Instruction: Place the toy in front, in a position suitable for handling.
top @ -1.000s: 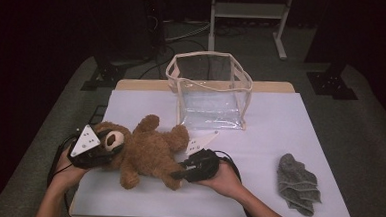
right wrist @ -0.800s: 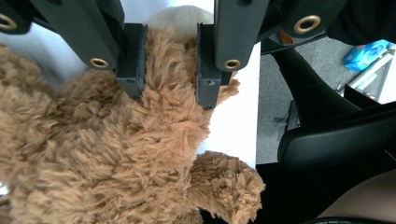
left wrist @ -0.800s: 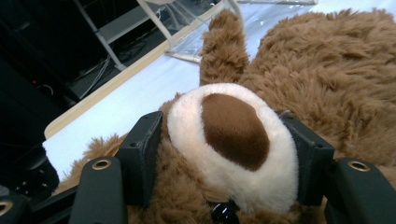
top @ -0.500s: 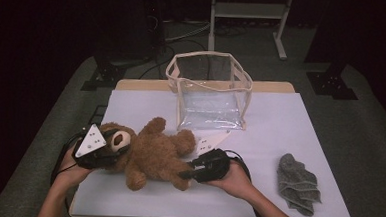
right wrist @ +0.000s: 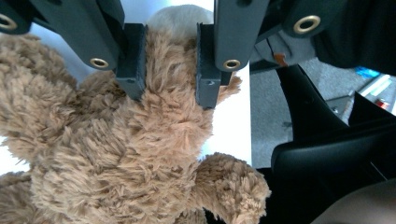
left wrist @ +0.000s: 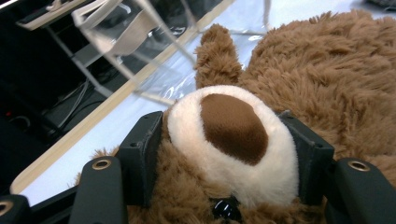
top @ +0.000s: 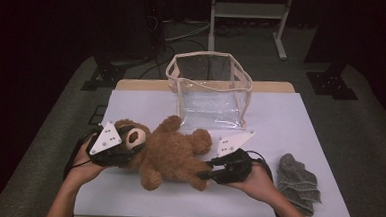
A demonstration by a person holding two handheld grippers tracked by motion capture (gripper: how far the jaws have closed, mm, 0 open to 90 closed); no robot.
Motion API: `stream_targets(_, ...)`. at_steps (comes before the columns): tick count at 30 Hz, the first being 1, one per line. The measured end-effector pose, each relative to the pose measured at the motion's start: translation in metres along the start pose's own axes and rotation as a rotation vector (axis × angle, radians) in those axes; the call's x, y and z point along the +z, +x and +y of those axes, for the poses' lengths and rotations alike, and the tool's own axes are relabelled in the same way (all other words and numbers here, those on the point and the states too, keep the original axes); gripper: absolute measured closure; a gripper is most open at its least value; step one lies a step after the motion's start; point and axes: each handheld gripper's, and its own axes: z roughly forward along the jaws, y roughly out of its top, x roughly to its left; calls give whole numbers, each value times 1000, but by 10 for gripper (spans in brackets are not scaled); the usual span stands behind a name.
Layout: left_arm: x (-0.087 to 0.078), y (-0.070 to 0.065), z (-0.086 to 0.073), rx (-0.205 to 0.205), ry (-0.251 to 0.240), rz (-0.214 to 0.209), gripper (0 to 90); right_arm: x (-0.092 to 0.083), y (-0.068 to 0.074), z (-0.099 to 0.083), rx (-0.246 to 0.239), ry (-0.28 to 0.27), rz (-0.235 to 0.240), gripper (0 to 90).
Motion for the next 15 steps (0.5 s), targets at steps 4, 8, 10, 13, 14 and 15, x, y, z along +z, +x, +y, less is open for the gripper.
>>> stream_targets(4, 18, -12, 16, 5, -14, -38, 376, -22, 3, -7, -3, 10, -32, 702)
stream_targets(8, 38, -23, 30, 2, -20, -60, 376, -44, 3, -18, 6, 15, -64, 702)
stream_targets(10, 48, -30, 36, 6, -23, -72, 376, -53, 3, -23, 16, 23, -78, 702)
stream_targets(13, 61, -38, 45, 11, -30, -87, 376, -70, 1, -36, 33, 29, -101, 702)
stream_targets(14, 67, -42, 49, 16, -32, -91, 376, -73, 1, -39, 37, 33, -107, 702)
stream_targets(15, 71, -45, 52, 19, -30, -95, 376, -79, 0, -43, 44, 33, -117, 702)
